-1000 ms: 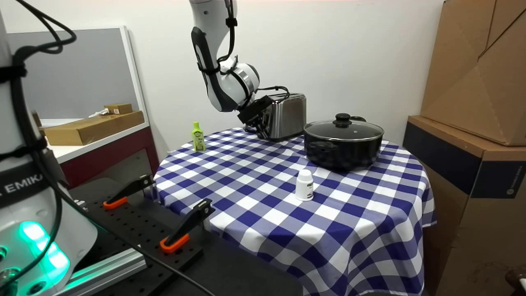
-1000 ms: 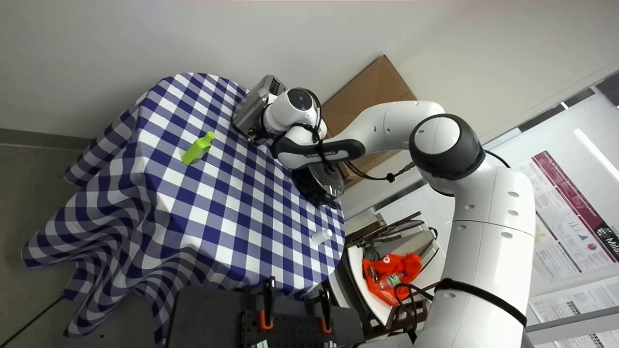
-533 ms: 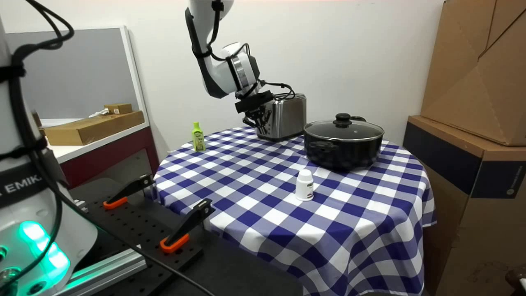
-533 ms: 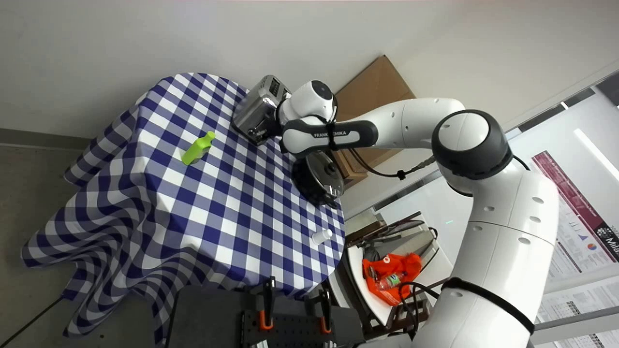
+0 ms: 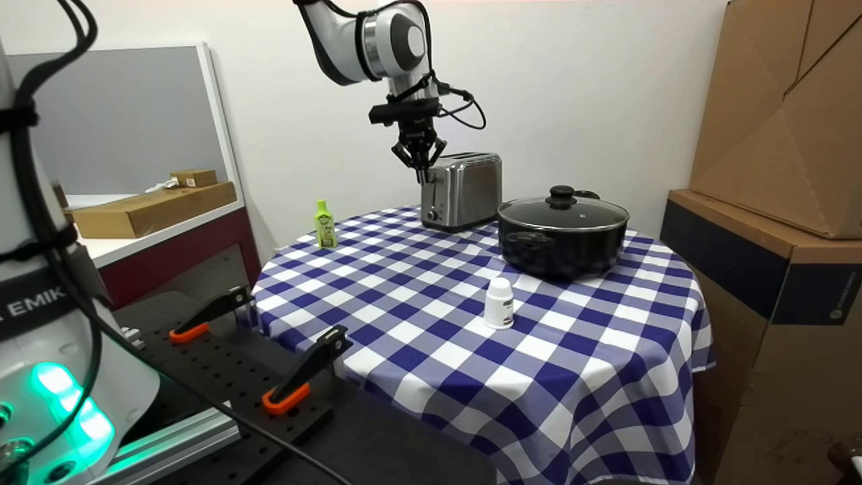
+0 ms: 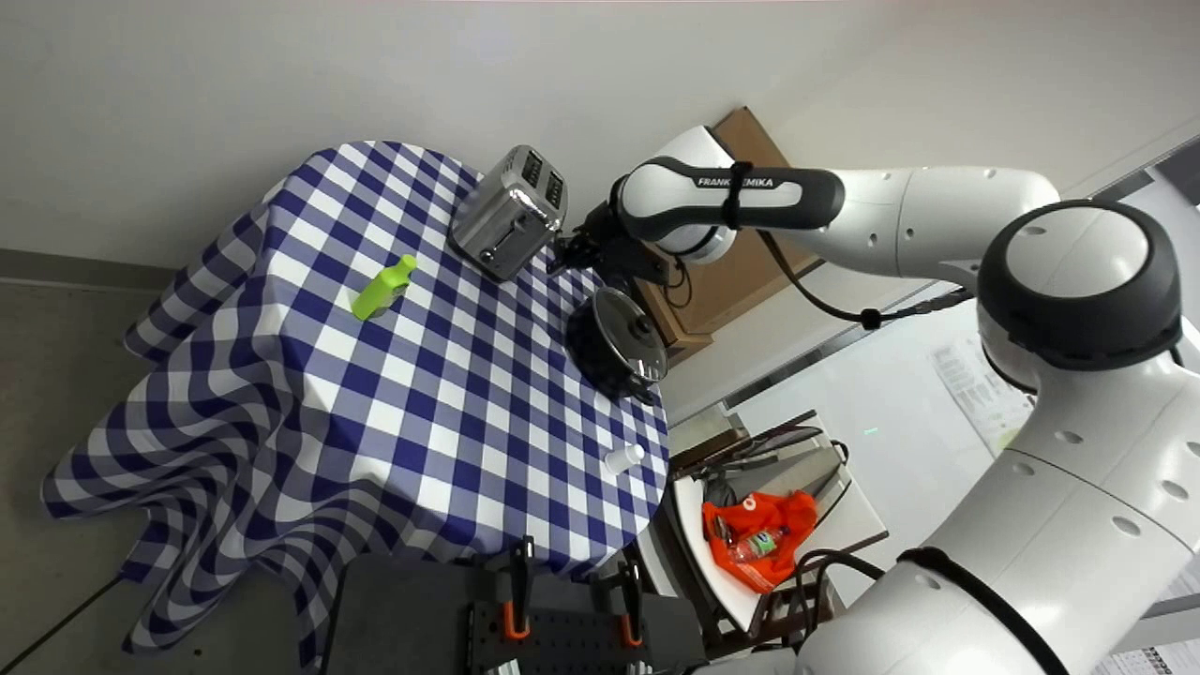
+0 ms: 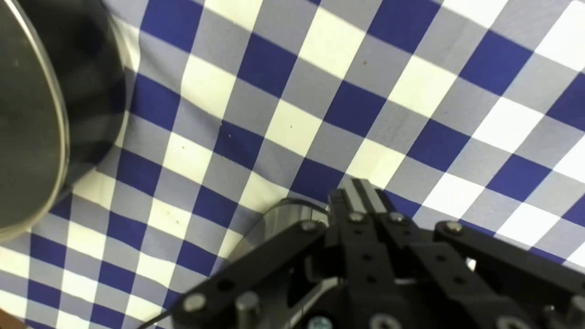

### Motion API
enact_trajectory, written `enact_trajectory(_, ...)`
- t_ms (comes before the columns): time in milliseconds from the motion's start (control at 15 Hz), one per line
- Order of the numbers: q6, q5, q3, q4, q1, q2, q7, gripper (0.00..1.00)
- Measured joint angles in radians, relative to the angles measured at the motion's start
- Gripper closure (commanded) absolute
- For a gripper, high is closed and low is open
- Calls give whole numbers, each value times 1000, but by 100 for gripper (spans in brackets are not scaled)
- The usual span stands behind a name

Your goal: Turn off the toaster

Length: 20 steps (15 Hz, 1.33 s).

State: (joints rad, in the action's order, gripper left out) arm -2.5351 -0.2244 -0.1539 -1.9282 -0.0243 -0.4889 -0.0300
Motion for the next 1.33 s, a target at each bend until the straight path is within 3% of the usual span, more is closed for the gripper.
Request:
enact_trajectory(267, 42, 102, 23, -165, 14, 179, 50, 100)
enact_trajectory(667, 36, 142, 59, -451, 40, 447, 240, 100)
enact_trajectory(733, 36, 156, 59, -495, 43, 489, 262, 74)
enact_trajectory(867, 46, 208, 59, -571, 53, 565, 269, 69)
enact_trajectory(1333, 54, 417, 62, -718, 94, 806, 252, 18)
